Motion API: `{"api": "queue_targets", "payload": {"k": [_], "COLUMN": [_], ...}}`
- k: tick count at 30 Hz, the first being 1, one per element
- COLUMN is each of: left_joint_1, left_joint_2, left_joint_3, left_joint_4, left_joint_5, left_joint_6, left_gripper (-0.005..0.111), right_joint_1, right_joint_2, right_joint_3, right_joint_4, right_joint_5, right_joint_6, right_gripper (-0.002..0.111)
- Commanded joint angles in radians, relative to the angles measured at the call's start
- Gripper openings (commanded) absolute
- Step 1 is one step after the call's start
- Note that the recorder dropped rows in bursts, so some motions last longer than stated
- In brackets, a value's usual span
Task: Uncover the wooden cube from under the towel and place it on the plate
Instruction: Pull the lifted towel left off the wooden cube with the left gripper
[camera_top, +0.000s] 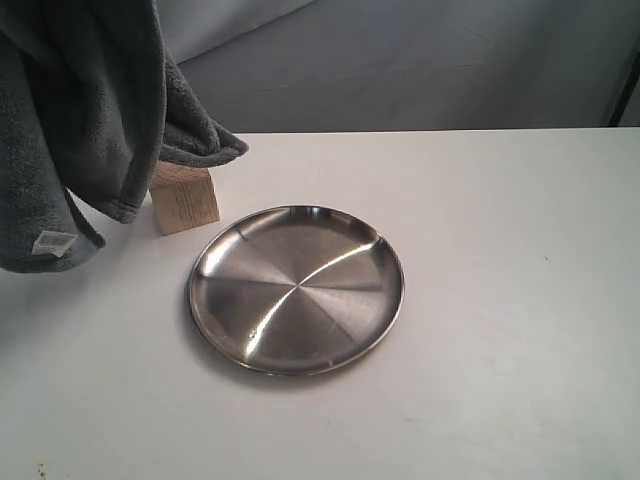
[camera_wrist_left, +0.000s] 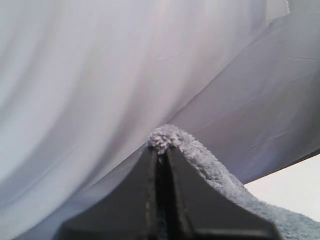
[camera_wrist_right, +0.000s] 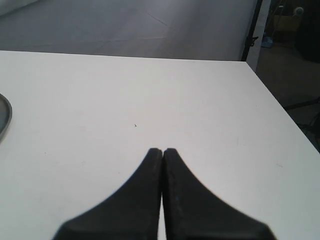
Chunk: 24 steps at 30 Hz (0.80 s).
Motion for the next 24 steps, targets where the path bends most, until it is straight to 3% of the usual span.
{"api": "queue_targets", "payload": {"k": [1,10,24], "left_joint_1": [0.0,0.0,0.0], "left_joint_2": [-0.03,-0.08,-0.338], "left_joint_3": [-0.002,0.02,0.303], "left_joint_4": [0.078,0.091,0.112], "left_joint_5": [0.053,0.173,0.099], "left_joint_6": [-0.112,-0.17,-0.256], "left_gripper": [0.0,0.0,0.0], "right_joint_1": [0.001,0.001,0.001], "right_joint_2": [-0.005,-0.005,-0.005], "right_joint_3": [0.003,0.003,0.003], "right_joint_4": [-0.001,-0.001,-0.001], "right_joint_5": [-0.002,-0.002,-0.002], "right_joint_6": [-0.011,-0.011,-0.011], "right_gripper": [0.0,0.0,0.0]}}
